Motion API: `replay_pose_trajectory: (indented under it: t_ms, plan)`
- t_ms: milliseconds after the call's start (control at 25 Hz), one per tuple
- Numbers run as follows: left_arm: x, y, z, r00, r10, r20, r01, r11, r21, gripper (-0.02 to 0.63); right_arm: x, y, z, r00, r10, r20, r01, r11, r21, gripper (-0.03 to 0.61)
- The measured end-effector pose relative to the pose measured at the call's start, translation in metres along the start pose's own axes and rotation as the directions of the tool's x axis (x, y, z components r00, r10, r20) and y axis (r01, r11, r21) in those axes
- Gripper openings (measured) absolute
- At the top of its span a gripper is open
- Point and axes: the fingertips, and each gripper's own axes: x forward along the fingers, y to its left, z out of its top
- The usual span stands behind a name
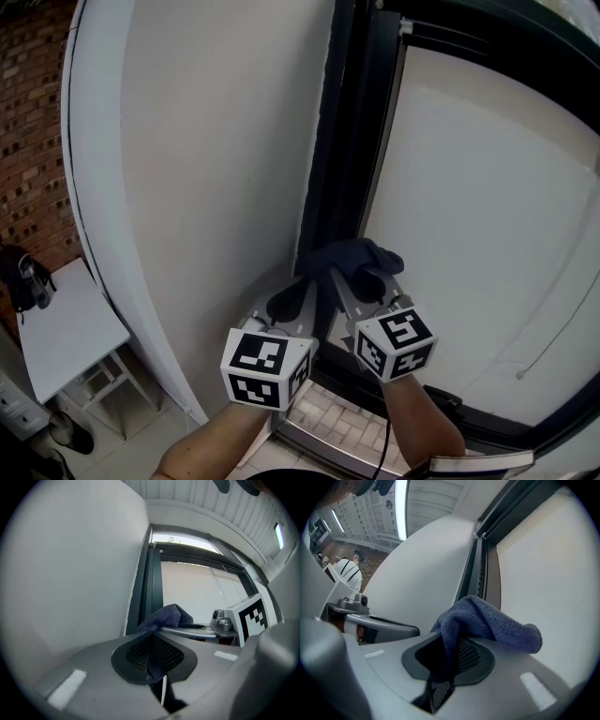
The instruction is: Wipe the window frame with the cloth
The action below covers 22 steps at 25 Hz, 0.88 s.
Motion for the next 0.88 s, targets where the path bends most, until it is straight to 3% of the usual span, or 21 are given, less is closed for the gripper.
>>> replay_pose_trajectory:
  t_ms: [880]
  plan:
    - [0.034, 0.001, 0.088, 0.992, -0.014, 0.123, 0.004, 0.997, 0.081, -0.008, 0.013, -0.032, 0.109, 0.989, -0.017, 0.144, 0.036, 0.990, -0.134, 0.063]
